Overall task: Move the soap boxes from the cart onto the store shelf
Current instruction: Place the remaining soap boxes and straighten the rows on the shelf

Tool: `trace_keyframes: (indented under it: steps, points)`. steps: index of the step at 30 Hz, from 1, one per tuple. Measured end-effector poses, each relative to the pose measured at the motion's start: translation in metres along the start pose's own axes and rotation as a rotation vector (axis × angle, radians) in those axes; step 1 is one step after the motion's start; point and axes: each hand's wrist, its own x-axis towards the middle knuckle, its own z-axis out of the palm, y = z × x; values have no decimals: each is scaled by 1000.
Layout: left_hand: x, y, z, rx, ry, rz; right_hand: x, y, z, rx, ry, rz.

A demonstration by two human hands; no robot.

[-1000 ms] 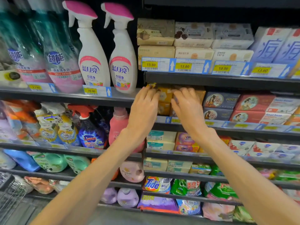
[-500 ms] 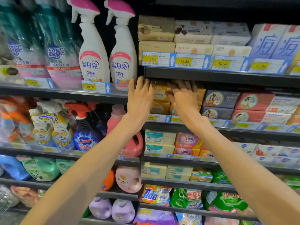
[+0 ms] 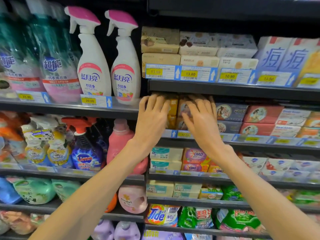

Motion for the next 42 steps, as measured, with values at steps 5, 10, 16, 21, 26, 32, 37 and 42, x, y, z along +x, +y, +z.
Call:
trace_keyframes:
  steps: [5, 10, 16, 21, 26, 32, 37, 42]
  points:
    - [-19, 56, -5, -265, -116, 133, -45, 28, -13, 69, -5, 19]
    - [-24, 83, 3, -358, -226, 86, -46, 38, -8, 44, -154, -35]
    - [-31, 74, -3, -357, -232, -12, -31, 34, -5, -18, -229, -40]
    - [-35, 64, -2, -329, -255, -27, -38, 37, -10, 52, -213, -41]
    - [-17, 66, 1, -321, -258, 23, -39, 39, -6, 24, -233, -30]
    - [-14, 72, 7, -289, -262, 25, -42, 40, -14, 24, -203, 15]
    - [-10, 70, 8, -341, -234, -7, -39, 43, -16, 37, -192, 8]
    - [9, 58, -3, -365, -70, -73, -28, 56, -30, 106, 4, 41]
